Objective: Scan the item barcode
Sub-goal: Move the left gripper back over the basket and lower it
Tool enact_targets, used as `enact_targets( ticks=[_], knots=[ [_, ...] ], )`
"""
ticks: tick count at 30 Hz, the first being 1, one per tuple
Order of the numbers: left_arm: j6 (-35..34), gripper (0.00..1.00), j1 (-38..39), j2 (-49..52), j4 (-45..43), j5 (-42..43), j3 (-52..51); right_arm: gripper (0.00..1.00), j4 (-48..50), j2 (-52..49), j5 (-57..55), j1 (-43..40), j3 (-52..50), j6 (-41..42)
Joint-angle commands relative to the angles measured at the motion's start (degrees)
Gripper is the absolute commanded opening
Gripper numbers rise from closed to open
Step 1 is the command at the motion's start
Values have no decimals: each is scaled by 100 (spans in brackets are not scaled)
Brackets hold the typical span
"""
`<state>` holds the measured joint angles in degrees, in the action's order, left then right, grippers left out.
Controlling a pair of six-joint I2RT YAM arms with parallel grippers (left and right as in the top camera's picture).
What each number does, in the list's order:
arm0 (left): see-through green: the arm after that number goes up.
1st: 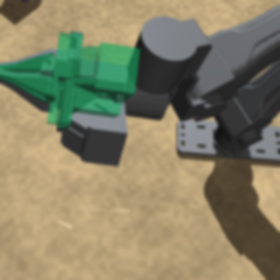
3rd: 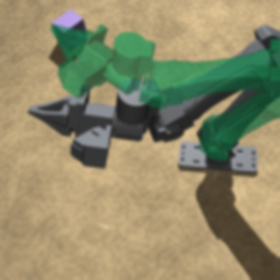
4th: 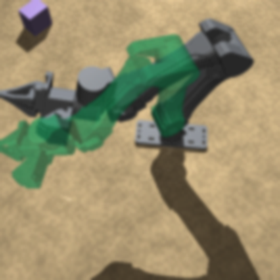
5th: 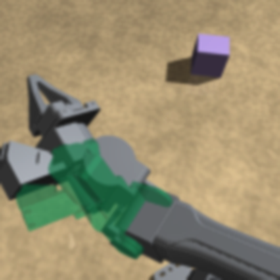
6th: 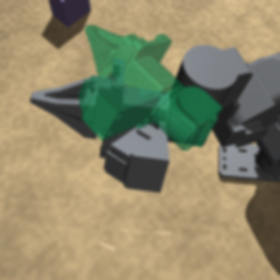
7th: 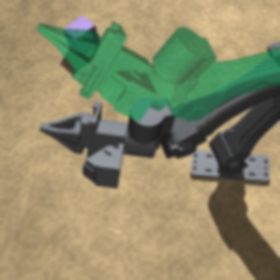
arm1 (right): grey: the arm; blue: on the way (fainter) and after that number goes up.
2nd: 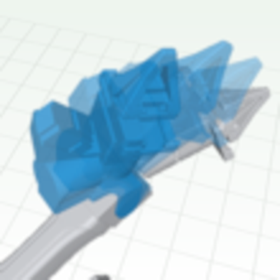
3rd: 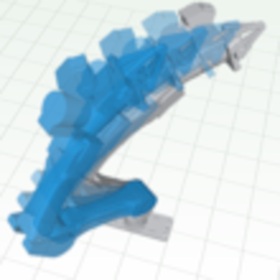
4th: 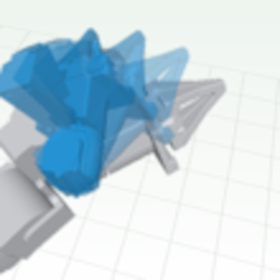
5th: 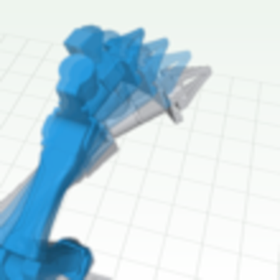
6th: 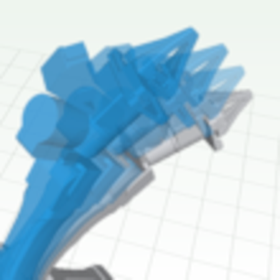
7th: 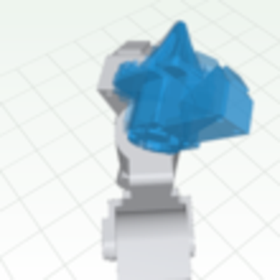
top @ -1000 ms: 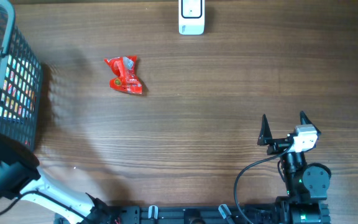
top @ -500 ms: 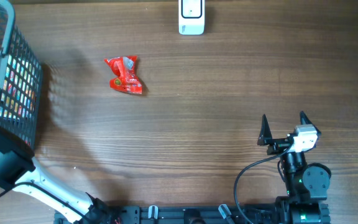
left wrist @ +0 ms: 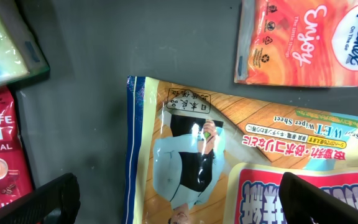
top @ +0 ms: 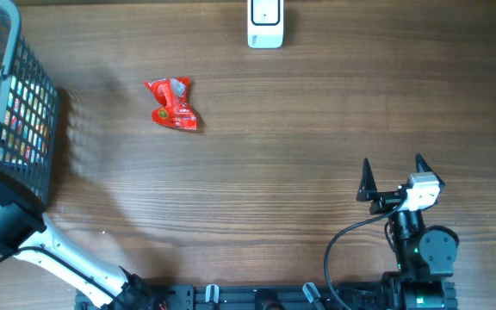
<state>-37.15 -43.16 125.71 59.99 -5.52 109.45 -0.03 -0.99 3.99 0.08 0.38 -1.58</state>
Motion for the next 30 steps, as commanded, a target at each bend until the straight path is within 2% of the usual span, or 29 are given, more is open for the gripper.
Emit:
enact_targets(
  ticks=[1,25,30],
  knots=[
    [68,100,-22,90,-133,490,-240,100,11,42,-81,24,-9,48],
    [68,100,-20,658,-44,623,-269,100,9,42,-81,24,-9,46],
    [70,100,-20,730,-284,1193,-269,100,11,42,-81,24,-9,46]
  ],
)
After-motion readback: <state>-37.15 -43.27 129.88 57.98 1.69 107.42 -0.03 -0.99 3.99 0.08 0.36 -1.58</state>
